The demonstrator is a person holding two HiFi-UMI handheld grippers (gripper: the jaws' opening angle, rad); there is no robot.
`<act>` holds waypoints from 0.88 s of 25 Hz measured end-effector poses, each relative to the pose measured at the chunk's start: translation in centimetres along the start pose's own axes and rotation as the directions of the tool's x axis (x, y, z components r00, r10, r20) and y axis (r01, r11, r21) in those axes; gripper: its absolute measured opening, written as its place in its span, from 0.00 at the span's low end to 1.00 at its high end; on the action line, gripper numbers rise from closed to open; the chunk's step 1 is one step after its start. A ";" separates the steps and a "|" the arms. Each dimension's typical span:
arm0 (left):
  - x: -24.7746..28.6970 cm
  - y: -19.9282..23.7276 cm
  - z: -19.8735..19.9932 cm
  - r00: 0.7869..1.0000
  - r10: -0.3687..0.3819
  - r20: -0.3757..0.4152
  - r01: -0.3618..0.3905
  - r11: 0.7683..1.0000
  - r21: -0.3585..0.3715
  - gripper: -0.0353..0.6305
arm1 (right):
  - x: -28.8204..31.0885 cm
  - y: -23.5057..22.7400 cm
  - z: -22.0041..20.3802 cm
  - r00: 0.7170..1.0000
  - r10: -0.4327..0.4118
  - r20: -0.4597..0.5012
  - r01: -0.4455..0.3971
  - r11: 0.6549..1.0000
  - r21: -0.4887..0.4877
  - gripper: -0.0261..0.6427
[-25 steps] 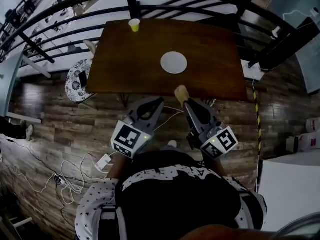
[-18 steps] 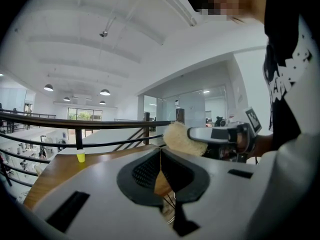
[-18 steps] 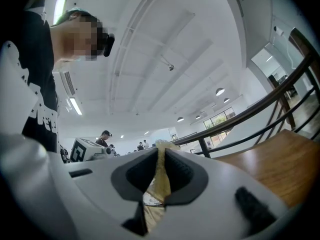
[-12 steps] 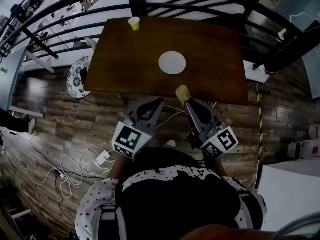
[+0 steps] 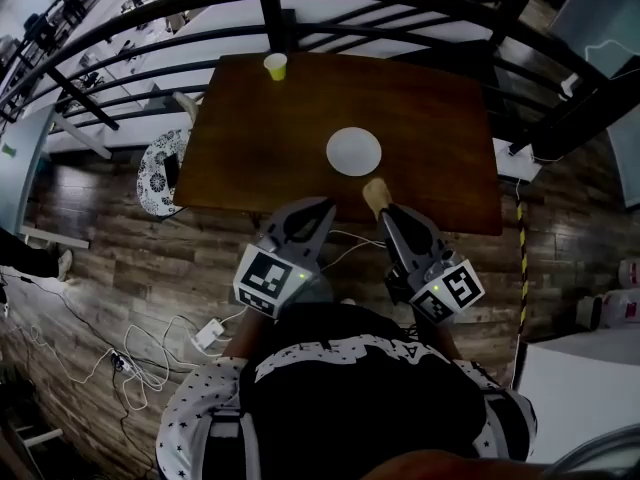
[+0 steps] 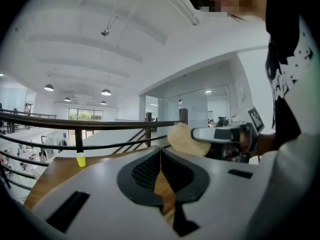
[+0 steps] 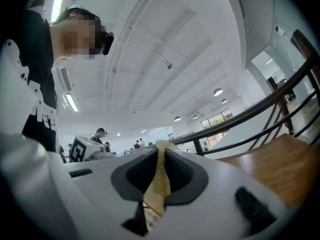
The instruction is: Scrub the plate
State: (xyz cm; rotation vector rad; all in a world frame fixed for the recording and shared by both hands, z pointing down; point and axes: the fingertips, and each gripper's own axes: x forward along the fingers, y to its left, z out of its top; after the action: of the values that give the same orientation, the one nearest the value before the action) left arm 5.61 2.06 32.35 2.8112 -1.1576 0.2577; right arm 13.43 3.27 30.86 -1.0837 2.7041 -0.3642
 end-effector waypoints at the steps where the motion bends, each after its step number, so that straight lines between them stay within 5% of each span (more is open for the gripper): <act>1: 0.3 0.6 0.2 1.000 -0.005 0.004 0.004 1.000 0.003 0.07 | 0.5 -0.2 0.2 1.000 -0.003 0.002 0.003 1.000 -0.005 0.11; 22: 5.5 8.7 -0.4 0.997 -0.071 -0.001 0.071 0.997 -0.016 0.07 | 8.0 -5.8 -1.3 0.992 -0.101 -0.077 0.098 0.995 -0.032 0.11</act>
State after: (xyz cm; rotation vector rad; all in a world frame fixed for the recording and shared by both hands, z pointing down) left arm 3.27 -7.82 33.91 2.8306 -1.0522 0.2433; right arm 11.11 -6.20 33.07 -1.2404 2.7374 -0.3944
